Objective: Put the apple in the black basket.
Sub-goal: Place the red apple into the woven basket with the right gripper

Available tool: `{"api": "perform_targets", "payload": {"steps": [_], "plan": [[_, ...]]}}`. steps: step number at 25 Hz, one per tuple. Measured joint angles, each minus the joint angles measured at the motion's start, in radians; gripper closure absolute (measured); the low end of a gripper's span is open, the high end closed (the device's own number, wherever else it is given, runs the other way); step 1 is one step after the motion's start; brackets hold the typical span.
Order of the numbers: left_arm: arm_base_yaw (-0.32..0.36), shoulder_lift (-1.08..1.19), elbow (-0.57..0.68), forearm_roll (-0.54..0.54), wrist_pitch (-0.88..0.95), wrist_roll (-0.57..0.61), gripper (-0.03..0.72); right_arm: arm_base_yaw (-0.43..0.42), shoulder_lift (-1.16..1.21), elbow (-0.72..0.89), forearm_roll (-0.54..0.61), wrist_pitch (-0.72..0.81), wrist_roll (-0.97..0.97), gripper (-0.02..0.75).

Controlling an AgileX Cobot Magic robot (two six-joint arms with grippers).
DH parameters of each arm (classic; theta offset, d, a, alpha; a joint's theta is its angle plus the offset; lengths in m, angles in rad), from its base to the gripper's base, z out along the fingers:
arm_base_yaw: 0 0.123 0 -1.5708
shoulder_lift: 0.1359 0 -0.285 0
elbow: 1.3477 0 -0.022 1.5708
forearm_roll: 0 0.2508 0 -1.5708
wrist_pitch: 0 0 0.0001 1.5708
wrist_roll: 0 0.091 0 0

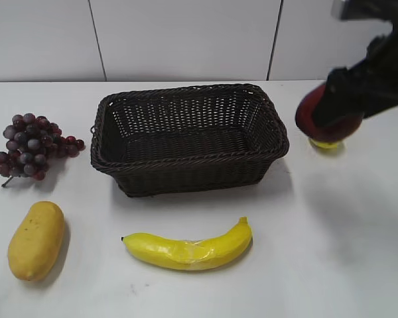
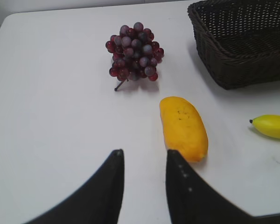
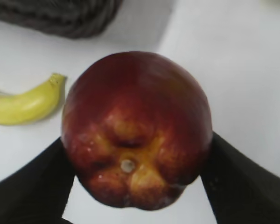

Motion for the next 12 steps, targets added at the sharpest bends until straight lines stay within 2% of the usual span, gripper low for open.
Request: {"api": "perform_targets", "payload": {"steps": [5,9,12], "plan": [[0.000,0.000,0.000,0.000,0.000,0.000,0.454,0.105,0.017,-0.208,0.000,0.013,0.001,0.149],[0.000,0.000,0.000,0.000,0.000,0.000,0.454,0.197,0.124,-0.348,0.001,0.000,0.001,0.149],[0.000,0.000,0.000,0.000,0.000,0.000,0.454,0.230,0.242,-0.413,0.001,-0.050,-0.006,0.149]]}}
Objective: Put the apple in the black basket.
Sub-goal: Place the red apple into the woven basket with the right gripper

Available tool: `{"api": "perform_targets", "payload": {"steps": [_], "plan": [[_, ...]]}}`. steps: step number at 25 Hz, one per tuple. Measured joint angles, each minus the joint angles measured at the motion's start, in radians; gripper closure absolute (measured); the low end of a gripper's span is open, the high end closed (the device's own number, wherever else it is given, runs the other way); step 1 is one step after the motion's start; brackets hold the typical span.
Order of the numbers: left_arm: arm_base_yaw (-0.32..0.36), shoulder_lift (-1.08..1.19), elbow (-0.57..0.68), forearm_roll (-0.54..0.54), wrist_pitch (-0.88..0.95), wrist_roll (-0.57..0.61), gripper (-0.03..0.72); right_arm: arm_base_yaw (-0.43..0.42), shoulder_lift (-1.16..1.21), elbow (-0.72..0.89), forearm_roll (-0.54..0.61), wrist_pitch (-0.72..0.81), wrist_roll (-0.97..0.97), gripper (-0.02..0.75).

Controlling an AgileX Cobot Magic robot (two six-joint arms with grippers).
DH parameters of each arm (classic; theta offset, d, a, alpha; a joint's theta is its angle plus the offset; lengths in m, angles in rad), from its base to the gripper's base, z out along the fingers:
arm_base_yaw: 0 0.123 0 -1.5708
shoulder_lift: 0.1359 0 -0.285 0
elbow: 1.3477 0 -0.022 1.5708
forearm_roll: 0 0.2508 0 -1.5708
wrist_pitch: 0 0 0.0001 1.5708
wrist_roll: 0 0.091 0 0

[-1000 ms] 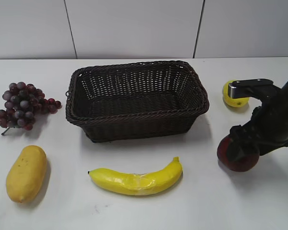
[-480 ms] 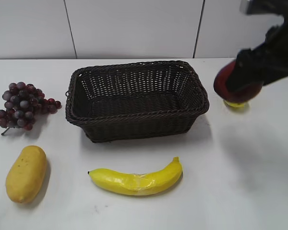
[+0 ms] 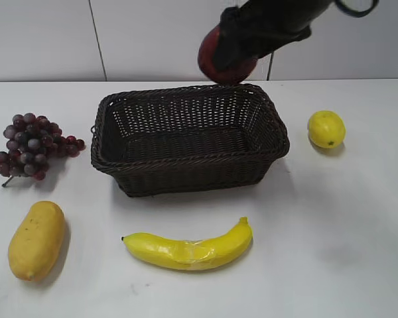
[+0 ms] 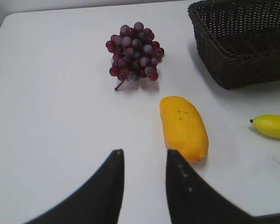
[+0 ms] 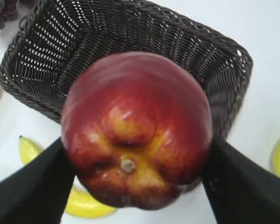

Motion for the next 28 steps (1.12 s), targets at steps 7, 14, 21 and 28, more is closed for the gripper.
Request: {"api": "perform_targets", "payload": {"steps": [7,14,21,28], "plan": [[0.000,0.000,0.000,0.000,0.000,0.000,0.454,0.015,0.269,-0.065,-0.003,-0.073,-0.032,0.149],[0.000,0.000,0.000,0.000,0.000,0.000,0.454,0.047,0.425,-0.116,-0.147,-0.086,-0.057,0.150],[0.000,0.000,0.000,0.000,0.000,0.000,0.454,0.049,0.458,-0.127,-0.191,-0.127,-0.059,0.099],[0.000,0.000,0.000,0.000,0.000,0.000,0.454,0.049,0.455,-0.296,-0.182,0.045,-0.060,0.069]]}}
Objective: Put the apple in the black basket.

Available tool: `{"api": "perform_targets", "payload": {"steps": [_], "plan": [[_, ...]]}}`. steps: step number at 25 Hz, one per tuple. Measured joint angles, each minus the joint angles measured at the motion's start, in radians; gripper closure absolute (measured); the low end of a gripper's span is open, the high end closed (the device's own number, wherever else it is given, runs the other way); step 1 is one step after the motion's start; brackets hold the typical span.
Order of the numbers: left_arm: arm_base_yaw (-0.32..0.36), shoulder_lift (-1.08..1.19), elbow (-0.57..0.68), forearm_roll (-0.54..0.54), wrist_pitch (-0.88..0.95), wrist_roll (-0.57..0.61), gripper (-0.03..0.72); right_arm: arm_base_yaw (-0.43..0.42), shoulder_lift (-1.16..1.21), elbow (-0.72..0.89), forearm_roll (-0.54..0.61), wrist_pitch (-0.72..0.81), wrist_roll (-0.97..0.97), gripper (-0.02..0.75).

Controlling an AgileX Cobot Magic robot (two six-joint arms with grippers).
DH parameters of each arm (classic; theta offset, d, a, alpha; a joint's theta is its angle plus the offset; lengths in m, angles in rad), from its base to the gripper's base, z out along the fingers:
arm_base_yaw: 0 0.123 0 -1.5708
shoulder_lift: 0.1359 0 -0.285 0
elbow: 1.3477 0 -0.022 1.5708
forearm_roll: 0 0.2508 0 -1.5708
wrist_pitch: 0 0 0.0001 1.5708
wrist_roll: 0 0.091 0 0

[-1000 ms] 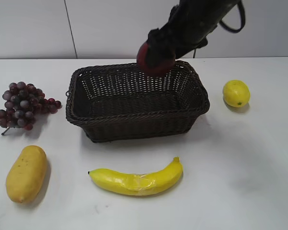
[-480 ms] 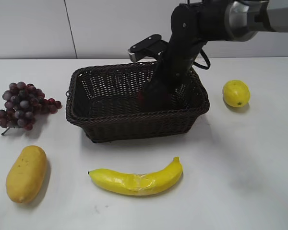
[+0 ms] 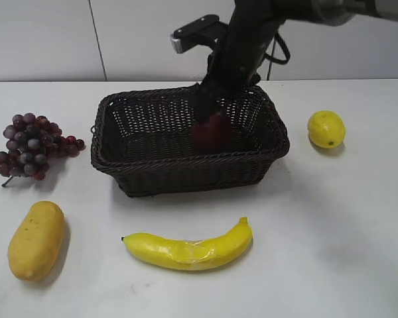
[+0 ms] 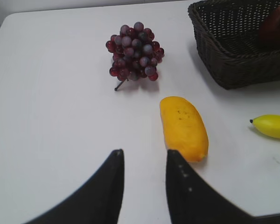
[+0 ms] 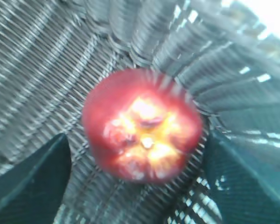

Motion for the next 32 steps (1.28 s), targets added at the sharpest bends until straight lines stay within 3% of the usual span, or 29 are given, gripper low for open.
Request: {"api": "perform_targets", "payload": {"steps": [6,14,20,32], "plan": [[0.000,0.000,0.000,0.000,0.000,0.000,0.454,0.000,-0.088,-0.160,-0.010,0.168,0.012,0.072],[0.000,0.000,0.000,0.000,0.000,0.000,0.454,-0.051,-0.338,-0.119,-0.154,0.314,0.198,0.101],[0.000,0.000,0.000,0.000,0.000,0.000,0.454,-0.121,-0.608,0.162,-0.168,0.327,0.268,0.134],[0.000,0.000,0.000,0.000,0.000,0.000,0.454,-0.123,-1.374,0.930,-0.166,0.217,0.370,0.146]]}}
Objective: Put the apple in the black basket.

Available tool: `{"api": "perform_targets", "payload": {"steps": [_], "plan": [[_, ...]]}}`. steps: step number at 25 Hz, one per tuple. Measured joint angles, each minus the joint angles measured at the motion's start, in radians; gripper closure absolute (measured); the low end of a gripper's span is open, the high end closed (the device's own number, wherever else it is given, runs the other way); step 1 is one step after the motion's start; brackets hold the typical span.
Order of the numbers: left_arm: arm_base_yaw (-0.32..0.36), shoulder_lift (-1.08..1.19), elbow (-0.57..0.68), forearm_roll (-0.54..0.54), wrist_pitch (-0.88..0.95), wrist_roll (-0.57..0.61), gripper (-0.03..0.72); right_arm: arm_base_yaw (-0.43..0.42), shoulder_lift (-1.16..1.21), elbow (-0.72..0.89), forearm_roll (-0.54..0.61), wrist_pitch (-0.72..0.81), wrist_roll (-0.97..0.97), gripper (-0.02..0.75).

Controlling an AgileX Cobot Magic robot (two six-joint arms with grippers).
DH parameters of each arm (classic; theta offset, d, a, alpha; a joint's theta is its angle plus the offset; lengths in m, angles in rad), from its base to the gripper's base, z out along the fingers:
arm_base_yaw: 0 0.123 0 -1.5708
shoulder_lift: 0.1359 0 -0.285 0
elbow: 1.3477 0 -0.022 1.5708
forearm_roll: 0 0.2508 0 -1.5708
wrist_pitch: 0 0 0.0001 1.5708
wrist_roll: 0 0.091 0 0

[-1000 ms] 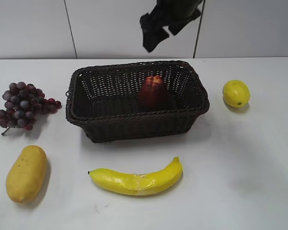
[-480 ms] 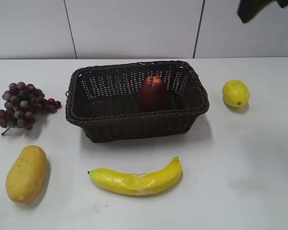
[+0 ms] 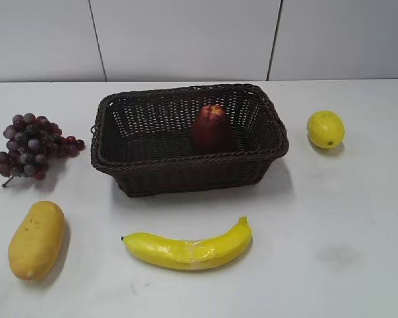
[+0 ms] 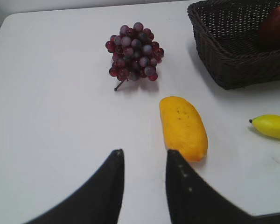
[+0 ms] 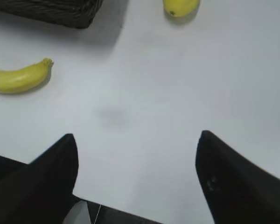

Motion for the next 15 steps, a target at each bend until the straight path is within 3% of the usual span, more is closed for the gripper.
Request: {"api": "perform_targets", "payload": {"steps": [8,15], "plan": [[0.000,0.000,0.000,0.000,0.000,0.000,0.454,0.000,-0.476,0.268,0.000,-0.007,0.002,0.147],[0.000,0.000,0.000,0.000,0.000,0.000,0.454,0.000,-0.686,0.409,0.016,-0.040,-0.003,0.147]]}}
